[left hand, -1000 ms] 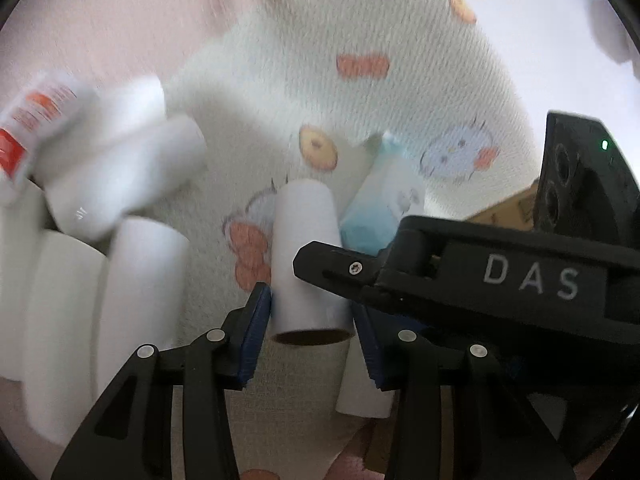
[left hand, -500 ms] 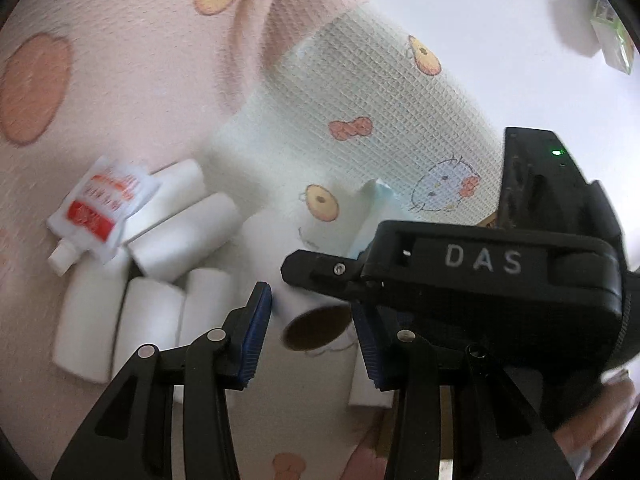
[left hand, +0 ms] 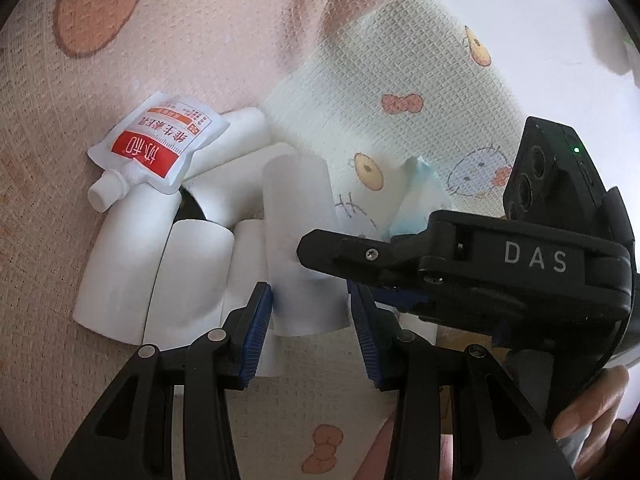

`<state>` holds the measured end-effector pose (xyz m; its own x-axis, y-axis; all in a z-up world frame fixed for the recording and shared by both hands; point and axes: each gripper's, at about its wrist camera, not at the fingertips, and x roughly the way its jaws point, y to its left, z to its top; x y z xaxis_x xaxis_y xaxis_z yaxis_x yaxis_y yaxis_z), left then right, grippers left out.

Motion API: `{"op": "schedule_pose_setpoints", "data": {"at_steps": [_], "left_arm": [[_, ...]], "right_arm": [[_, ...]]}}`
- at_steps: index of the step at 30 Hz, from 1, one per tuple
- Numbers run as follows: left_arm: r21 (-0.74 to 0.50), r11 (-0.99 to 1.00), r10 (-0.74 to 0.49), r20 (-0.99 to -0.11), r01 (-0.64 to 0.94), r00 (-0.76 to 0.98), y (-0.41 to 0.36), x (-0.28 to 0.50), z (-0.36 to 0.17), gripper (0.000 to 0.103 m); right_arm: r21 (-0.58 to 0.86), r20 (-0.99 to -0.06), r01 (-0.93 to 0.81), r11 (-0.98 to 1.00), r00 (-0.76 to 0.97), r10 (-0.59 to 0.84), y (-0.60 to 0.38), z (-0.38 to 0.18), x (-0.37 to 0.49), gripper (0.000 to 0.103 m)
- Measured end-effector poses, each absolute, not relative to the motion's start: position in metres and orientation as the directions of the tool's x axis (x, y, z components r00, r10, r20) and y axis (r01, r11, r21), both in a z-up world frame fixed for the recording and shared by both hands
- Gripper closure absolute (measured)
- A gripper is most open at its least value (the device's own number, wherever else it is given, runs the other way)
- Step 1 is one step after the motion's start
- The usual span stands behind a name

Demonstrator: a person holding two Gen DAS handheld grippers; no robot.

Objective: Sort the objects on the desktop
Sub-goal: 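Close the left gripper on the tube and lift while the right gripper clamps it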

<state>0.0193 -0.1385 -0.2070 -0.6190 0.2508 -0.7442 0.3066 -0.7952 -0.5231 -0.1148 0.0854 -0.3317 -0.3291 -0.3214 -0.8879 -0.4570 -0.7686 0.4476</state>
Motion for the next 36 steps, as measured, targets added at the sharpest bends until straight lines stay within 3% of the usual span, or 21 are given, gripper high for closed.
{"op": "schedule_pose_setpoints", "data": {"at_steps": [14,24,36], "left_arm": [[-0.598,-0.732,0.306,-0.716,0.326,-0.627,-0.149,0.017,-0.211,0.056],[-0.552,-0.771,0.254,-0.725,0.319,-0.64,-0.146,0.02,-0.207,0.056],[-0.485,-0.842,0.176,-0.661,0.237,-0.73,-0.13,0.03,-0.155,0.056]], "right_arm": [[0.443,-0.885,-0.405,-0.8,-0.338,-0.32,0.076,-0.332,-0.118,0.064],[0.47,-0.875,-0.406,-0.784,-0.331,-0.353,0.068,-0.336,-0.115,0.064],[0.505,-0.83,-0.319,-0.802,-0.433,-0.351,0.052,-0.287,-0.105,0.064]]}}
